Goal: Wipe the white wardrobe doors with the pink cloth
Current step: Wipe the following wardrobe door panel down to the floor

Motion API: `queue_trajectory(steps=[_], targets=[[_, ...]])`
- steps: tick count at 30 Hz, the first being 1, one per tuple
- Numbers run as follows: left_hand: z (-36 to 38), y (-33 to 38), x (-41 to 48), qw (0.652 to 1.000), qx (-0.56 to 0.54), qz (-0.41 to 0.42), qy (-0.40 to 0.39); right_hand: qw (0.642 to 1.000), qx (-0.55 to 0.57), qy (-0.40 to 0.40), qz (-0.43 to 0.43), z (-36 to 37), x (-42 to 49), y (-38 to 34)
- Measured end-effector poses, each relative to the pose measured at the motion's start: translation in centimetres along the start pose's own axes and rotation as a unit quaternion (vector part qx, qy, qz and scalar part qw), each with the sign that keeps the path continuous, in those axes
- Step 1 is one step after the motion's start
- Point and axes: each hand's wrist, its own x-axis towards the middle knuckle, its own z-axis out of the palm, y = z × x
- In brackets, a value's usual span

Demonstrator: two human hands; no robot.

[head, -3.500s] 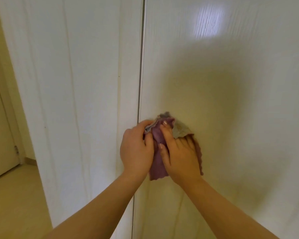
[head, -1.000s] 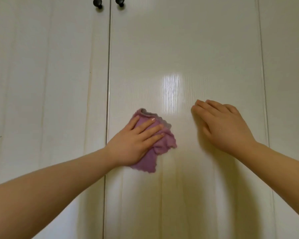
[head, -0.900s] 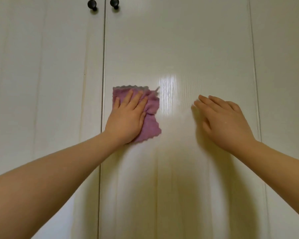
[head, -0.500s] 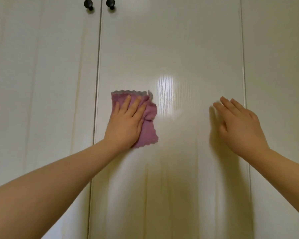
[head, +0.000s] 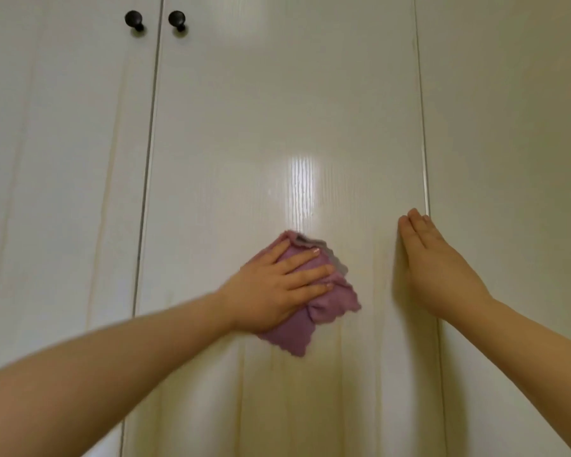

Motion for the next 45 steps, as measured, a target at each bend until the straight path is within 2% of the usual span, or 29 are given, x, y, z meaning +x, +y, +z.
queue_trajectory(steps=[2, 5, 6, 7, 10, 11, 12, 15, 16, 17, 19, 21, 22, 23, 25, 26, 27, 29, 31, 32, 33, 35, 36, 37, 39, 41, 42, 43, 45], targets=[[-0.3, -3.3, 0.5, 0.999, 0.047, 0.005, 0.012, 1.000, 0.004, -0.008, -0.006, -0.2, 0.0, 0.1], [-0.5, -5.5, 2.8, 0.962, 0.058, -0.260, 0.060, 1.000, 0.007, -0.011, -0.013, -0.1, 0.0, 0.4], [-0.1, -4.5, 3.4, 0.954, 0.056, -0.289, 0.065, 1.000, 0.012, -0.012, -0.015, -0.2, 0.0, 0.5], [0.5, -2.9, 3.7, 0.963, 0.043, -0.258, 0.067, 1.000, 0.017, -0.015, -0.017, -0.3, 0.1, 0.5], [0.3, -0.9, 2.8, 1.000, -0.013, 0.004, 0.007, 0.999, 0.027, -0.027, -0.022, -0.7, 0.3, 0.9], [-0.1, -2.1, 3.0, 0.998, 0.000, 0.057, 0.005, 0.999, 0.025, -0.032, -0.022, -0.8, 0.1, 1.2], [-0.6, -3.4, 3.7, 0.999, 0.015, 0.045, 0.004, 0.999, 0.025, -0.036, -0.025, -0.9, 0.1, 1.2], [-0.9, -5.2, 5.4, 0.972, 0.004, -0.227, 0.066, 0.998, 0.032, -0.037, -0.030, -1.0, 0.0, 1.4], [-0.5, -3.9, 5.9, 0.969, 0.009, -0.237, 0.070, 0.998, 0.033, -0.038, -0.032, -1.1, 0.0, 1.4], [0.2, -2.0, 6.0, 0.982, 0.003, -0.173, 0.071, 0.998, 0.034, -0.038, -0.032, -1.2, 0.0, 1.4], [1.0, 0.8, 5.2, 0.998, -0.043, 0.036, 0.030, 0.998, 0.023, -0.043, -0.036, -1.1, 0.2, 1.5], [1.0, -0.2, 4.7, 0.992, -0.017, 0.121, 0.021, 0.998, 0.019, -0.049, -0.046, -1.3, 0.2, 1.6], [0.9, -1.3, 5.2, 0.996, 0.012, 0.083, 0.036, 0.997, 0.021, -0.057, -0.052, -1.4, 0.1, 1.5], [1.1, -2.4, 5.8, 0.998, 0.029, -0.005, 0.063, 0.996, 0.024, -0.065, -0.058, -1.3, 0.0, 1.5], [1.0, -2.5, 7.9, 0.969, 0.029, -0.226, 0.100, 0.996, 0.023, -0.075, -0.037, -1.4, -0.2, 2.1], [0.9, -1.6, 8.4, 0.956, 0.028, -0.275, 0.095, 0.996, 0.036, -0.075, -0.040, -1.3, -0.3, 1.8], [1.3, 0.1, 9.0, 0.959, 0.019, -0.260, 0.113, 0.995, 0.061, -0.071, -0.046, -1.5, -0.3, 1.8], [1.6, 2.6, 9.0, 0.993, -0.039, -0.077, 0.085, 0.991, 0.108, -0.065, -0.034, -1.4, -0.3, 1.5], [1.3, 0.8, 8.7, 0.996, -0.019, 0.069, 0.056, 0.991, 0.114, -0.064, -0.026, -1.7, -0.3, 1.3], [1.2, -0.5, 9.1, 0.997, 0.008, 0.050, 0.062, 0.990, 0.118, -0.069, -0.021, -1.8, -0.4, 1.4], [1.2, -1.6, 9.6, 0.996, 0.013, -0.036, 0.082, 0.989, 0.125, -0.074, -0.016, -1.9, -0.5, 1.5], [0.8, -2.8, 10.2, 0.960, 0.017, -0.255, 0.113, 0.988, 0.133, -0.082, -0.007, -2.1, -0.7, 1.8], [0.9, -2.0, 10.1, 0.952, 0.017, -0.284, 0.118, 0.987, 0.138, -0.083, -0.006, -2.1, -0.7, 1.7], [1.4, -0.5, 10.0, 0.965, 0.007, -0.235, 0.120, 0.987, 0.142, -0.081, -0.005, -1.9, -0.8, 1.7], [2.0, 2.8, 9.2, 0.995, -0.053, -0.026, 0.080, 0.989, 0.126, -0.071, -0.012, -1.6, -0.6, 1.7], [1.8, 2.3, 8.4, 0.993, -0.049, 0.099, 0.047, 0.991, 0.114, -0.071, -0.016, -1.6, -0.5, 1.8], [1.7, 1.0, 8.4, 0.996, -0.029, 0.068, 0.057, 0.990, 0.119, -0.072, -0.016, -1.6, -0.6, 1.9], [1.6, -0.3, 8.5, 0.997, -0.026, -0.025, 0.075, 0.990, 0.123, -0.074, -0.016, -1.7, -0.6, 1.9], [0.7, -1.7, 8.5, 0.956, -0.016, -0.263, 0.132, 0.990, 0.116, -0.073, -0.016, -1.5, -0.8, 2.0]])
